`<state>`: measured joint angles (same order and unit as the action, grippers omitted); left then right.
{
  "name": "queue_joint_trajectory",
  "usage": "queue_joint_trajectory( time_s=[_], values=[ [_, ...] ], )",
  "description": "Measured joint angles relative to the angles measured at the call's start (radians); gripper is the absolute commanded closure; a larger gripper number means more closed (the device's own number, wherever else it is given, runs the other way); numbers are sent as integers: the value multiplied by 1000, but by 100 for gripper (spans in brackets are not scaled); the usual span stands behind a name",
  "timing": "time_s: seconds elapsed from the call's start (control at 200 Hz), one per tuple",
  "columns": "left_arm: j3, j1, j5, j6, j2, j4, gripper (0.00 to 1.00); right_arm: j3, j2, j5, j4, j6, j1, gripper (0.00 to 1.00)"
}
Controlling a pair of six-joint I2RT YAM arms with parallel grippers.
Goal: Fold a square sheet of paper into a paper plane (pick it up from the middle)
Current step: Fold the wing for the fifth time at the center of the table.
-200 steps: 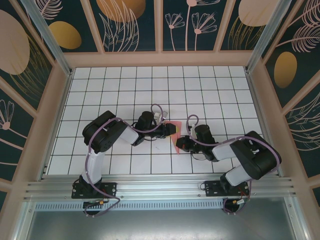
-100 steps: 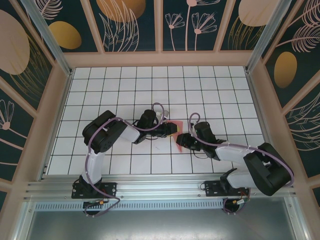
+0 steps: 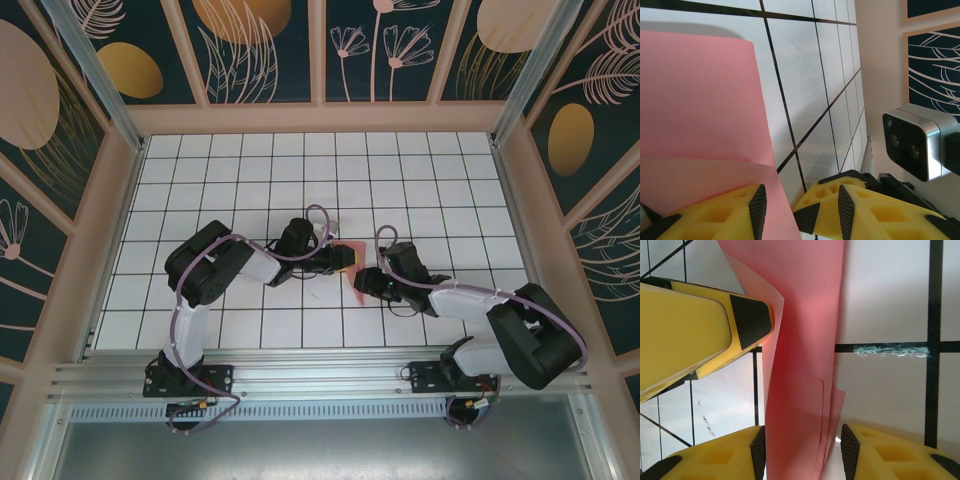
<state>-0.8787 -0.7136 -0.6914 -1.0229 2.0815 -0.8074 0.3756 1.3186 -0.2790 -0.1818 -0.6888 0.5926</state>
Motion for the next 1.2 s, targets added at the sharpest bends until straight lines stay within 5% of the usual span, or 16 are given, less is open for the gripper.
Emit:
queue_joint_trajectory(
  time_s=[0.585, 0.946, 1.201],
  values=[
    [-8, 0, -2, 10, 0, 19, 55, 35, 54, 47, 65, 4, -3, 87],
    [-14, 0, -5, 21, 0, 33, 56, 53, 40, 63, 102, 3, 4, 81],
    [-22, 0, -7, 28, -1, 52, 56, 49, -149, 10, 98, 3, 11, 92]
  ],
)
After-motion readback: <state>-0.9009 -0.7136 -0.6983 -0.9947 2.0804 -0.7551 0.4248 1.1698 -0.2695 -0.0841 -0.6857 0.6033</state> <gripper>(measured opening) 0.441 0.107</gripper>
